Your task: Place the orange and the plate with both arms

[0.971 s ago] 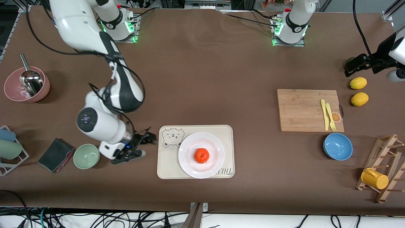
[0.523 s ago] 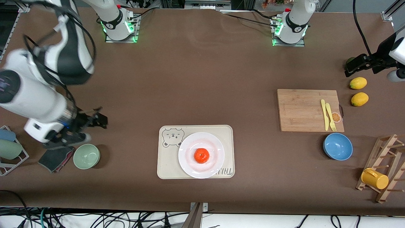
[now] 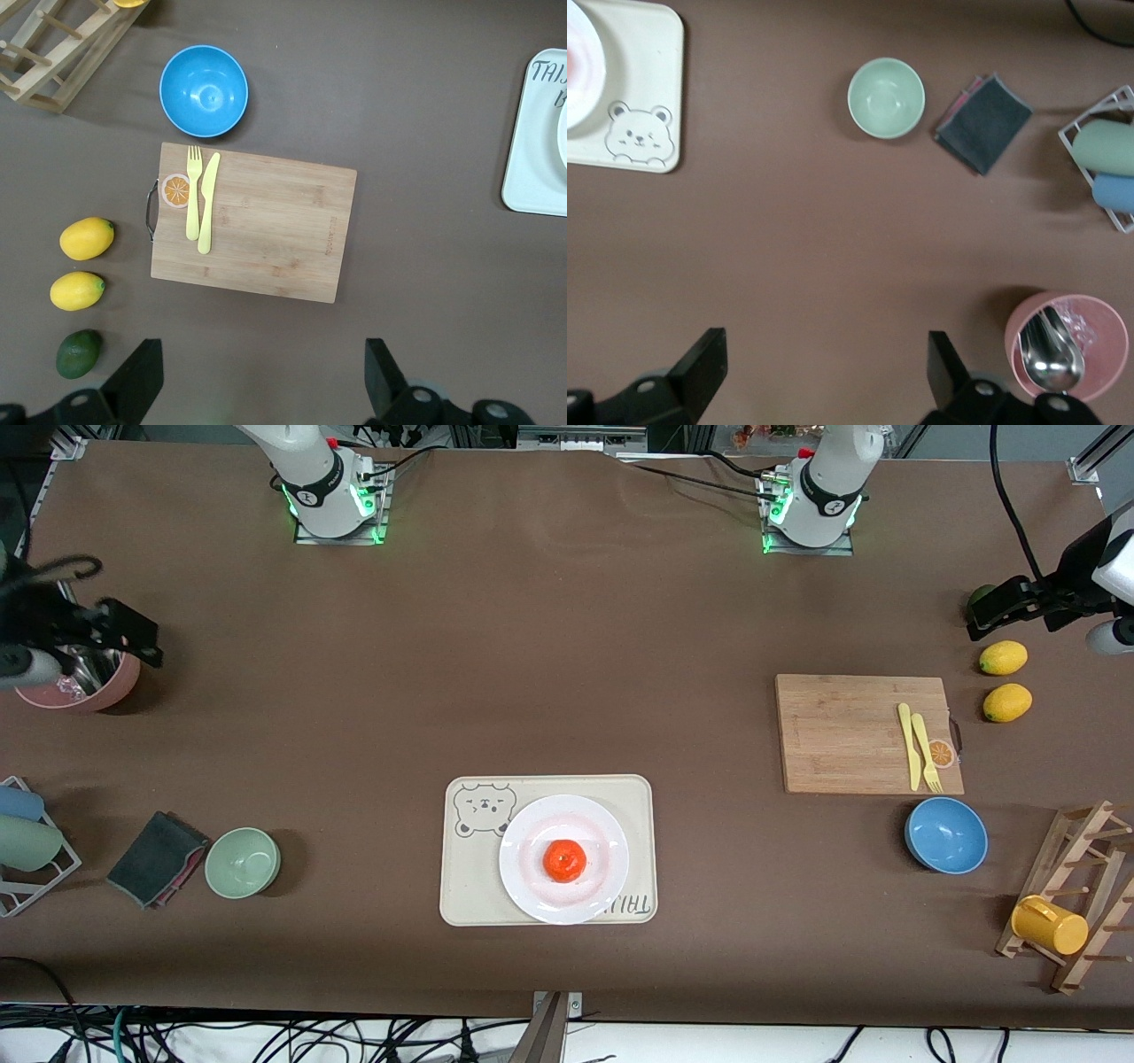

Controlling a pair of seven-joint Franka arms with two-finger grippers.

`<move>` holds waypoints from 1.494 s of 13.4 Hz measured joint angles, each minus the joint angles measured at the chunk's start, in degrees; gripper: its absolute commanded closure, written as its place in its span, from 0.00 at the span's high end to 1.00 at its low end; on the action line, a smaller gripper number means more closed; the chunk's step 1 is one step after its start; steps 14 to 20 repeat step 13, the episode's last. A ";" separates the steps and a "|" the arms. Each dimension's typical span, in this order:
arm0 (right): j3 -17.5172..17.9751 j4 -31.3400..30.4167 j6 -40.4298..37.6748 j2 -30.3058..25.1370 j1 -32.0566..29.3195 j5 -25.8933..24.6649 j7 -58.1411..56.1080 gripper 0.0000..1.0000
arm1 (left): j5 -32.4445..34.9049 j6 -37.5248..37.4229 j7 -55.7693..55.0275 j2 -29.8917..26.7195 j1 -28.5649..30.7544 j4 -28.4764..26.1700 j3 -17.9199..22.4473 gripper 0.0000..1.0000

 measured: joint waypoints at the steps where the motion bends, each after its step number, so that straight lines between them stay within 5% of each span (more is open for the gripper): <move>1: 1.07 -3.85 0.51 -2.10 -1.17 -0.23 1.30 1.00 | 0.00 0.00 0.00 0.00 0.01 0.00 0.00 1.00; 5: 1.91 -14.33 4.93 -6.16 -1.91 -0.19 7.13 1.00 | 0.00 0.00 0.00 0.00 0.03 0.00 0.00 1.00; 20: 2.94 -14.28 6.51 -6.64 -1.94 0.74 8.30 1.00 | 0.00 0.00 0.00 0.00 0.04 0.00 0.00 1.00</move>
